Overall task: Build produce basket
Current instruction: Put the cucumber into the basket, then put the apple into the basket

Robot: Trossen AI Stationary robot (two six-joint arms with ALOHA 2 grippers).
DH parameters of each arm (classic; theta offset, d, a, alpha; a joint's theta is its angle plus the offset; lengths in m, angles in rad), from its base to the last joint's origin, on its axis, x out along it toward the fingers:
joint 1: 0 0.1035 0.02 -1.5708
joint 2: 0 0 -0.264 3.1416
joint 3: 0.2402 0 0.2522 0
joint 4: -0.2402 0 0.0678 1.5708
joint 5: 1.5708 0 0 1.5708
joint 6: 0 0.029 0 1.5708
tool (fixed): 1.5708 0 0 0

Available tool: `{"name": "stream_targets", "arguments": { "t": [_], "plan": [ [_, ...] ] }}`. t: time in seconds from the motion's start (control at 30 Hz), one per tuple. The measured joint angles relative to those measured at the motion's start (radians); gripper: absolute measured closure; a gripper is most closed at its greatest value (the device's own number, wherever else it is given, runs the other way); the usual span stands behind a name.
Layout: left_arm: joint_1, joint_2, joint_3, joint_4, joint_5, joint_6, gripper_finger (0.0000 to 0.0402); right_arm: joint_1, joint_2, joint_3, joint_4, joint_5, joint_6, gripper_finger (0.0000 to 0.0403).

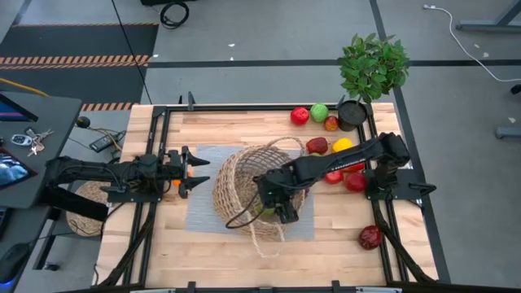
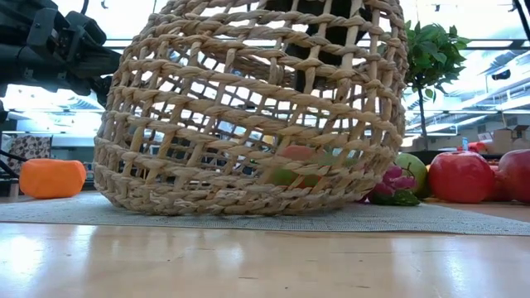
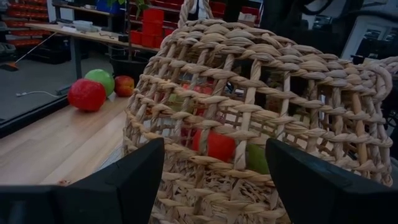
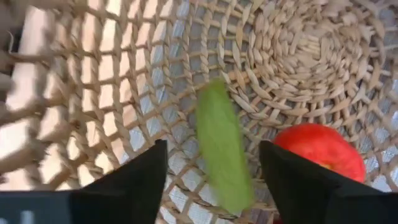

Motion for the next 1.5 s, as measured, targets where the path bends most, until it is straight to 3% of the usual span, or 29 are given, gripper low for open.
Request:
{"name": "stream_targets", "arguments": {
  "t": [0.27,0.67,1.1,1.5],
  "plan": [
    [0.0,0.0,0.0,-0.001,0.0,0.0,0.0115,0.0,-0.024,0.026,-0.054,0.042,0.057,0.0063],
    [0.0,0.0,0.0,0.0,0.0,0.0,0.0115,0.043,-0.27,0.048,-0.093,0.176,0.093,0.0078],
    [0.0,0.0,0.0,0.0,0.0,0.0,0.0115,0.134,-0.609,-0.247,-0.07,0.191,0.322,0.0089],
    [0.0,0.0,0.0,0.0,0.0,0.0,0.0115,0.193,-0.739,-0.488,-0.112,0.188,0.54,0.0089]
  ]
}}
